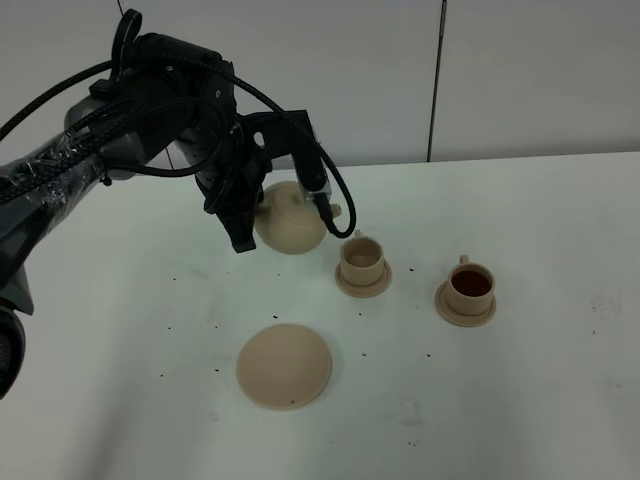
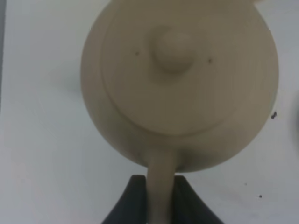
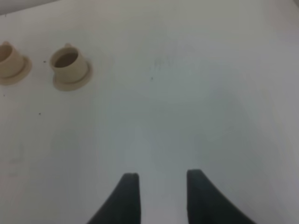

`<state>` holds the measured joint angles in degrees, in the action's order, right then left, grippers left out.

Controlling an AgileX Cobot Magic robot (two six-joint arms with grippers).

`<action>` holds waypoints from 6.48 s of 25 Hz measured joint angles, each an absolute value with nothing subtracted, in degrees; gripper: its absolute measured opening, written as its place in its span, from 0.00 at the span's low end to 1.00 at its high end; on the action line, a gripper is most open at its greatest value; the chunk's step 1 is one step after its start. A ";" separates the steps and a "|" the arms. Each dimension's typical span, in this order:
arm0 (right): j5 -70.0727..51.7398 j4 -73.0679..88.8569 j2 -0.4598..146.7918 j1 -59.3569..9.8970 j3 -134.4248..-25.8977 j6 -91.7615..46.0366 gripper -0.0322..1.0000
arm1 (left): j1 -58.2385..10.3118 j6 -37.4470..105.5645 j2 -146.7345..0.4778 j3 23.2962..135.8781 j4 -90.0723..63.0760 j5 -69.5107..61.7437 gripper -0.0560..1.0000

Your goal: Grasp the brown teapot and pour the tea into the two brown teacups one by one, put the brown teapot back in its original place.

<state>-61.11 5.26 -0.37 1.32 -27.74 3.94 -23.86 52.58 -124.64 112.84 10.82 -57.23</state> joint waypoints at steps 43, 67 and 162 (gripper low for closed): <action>-61.11 5.26 -0.37 1.32 -27.74 3.94 0.26 | -25.86 68.14 -129.00 112.80 18.46 -47.83 0.21; -61.11 5.26 -0.37 1.32 -27.74 3.94 0.26 | -28.71 70.38 -129.35 112.80 24.09 -45.64 0.21; -61.11 5.26 -0.37 1.32 -27.74 3.94 0.26 | -31.64 82.78 -129.54 112.78 33.56 -40.35 0.21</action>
<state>-61.11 5.26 -0.37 1.32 -27.74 3.94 -31.64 82.78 -129.54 112.78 33.56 -40.35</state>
